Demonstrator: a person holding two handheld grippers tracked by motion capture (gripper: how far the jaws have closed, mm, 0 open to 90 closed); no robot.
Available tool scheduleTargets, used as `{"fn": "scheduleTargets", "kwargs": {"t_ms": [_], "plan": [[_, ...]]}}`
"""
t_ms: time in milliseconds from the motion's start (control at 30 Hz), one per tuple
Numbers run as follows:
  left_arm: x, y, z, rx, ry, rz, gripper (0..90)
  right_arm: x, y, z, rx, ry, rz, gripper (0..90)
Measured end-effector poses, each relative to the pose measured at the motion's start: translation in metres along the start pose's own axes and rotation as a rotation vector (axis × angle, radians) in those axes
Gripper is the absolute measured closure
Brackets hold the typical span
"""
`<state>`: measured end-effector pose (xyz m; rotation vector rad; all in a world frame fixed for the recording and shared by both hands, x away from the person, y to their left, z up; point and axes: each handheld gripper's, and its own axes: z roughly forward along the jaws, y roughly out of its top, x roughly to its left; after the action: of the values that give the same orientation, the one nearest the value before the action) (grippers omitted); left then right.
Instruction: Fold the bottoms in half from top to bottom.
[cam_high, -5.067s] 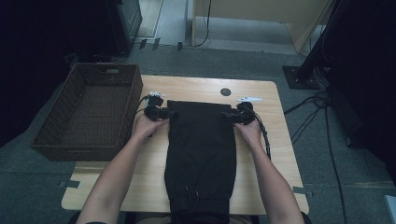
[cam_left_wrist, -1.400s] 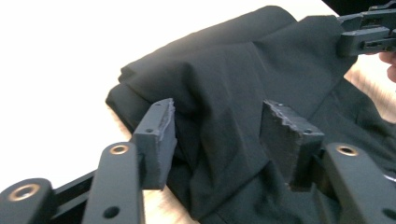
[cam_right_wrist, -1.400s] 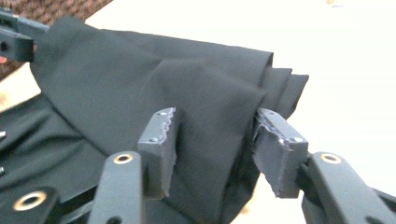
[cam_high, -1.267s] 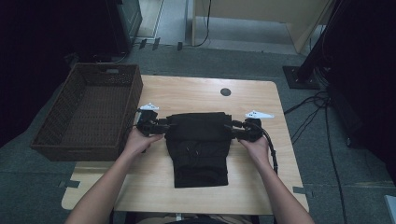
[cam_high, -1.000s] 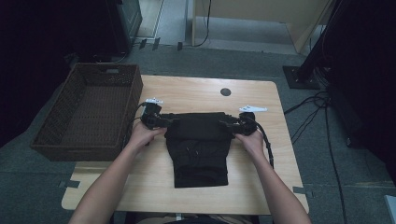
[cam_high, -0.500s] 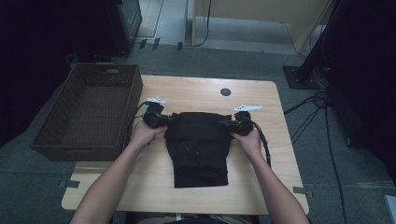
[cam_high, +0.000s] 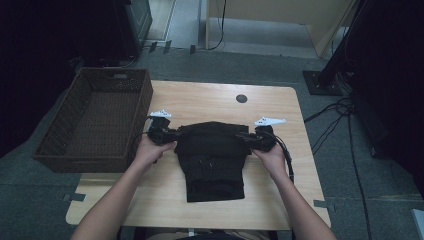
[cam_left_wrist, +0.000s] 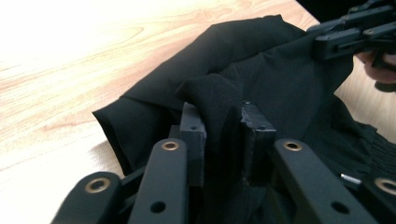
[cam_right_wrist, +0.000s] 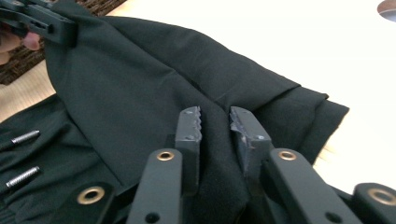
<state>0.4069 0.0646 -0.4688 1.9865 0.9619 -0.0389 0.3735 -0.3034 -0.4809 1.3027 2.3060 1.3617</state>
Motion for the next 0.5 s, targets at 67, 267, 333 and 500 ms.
{"fn": "scheduleTargets", "kwargs": {"t_ms": [67, 267, 333, 500], "plan": [[-0.002, 0.000, -0.003, -0.012, 0.005, 0.008, 67.4, 0.000, -0.001, -0.006, -0.032, -0.015, 0.006, 71.1], [-0.003, 0.000, -0.004, 0.008, -0.003, 0.000, 73.9, 0.002, -0.002, -0.007, -0.024, -0.015, 0.007, 79.4], [-0.006, 0.000, -0.006, 0.013, -0.023, 0.016, 79.3, 0.005, -0.001, -0.010, -0.028, 0.012, 0.011, 83.6], [-0.015, 0.000, -0.016, -0.003, -0.040, 0.019, 81.7, 0.013, 0.003, -0.021, -0.043, 0.062, 0.021, 85.5]]}}
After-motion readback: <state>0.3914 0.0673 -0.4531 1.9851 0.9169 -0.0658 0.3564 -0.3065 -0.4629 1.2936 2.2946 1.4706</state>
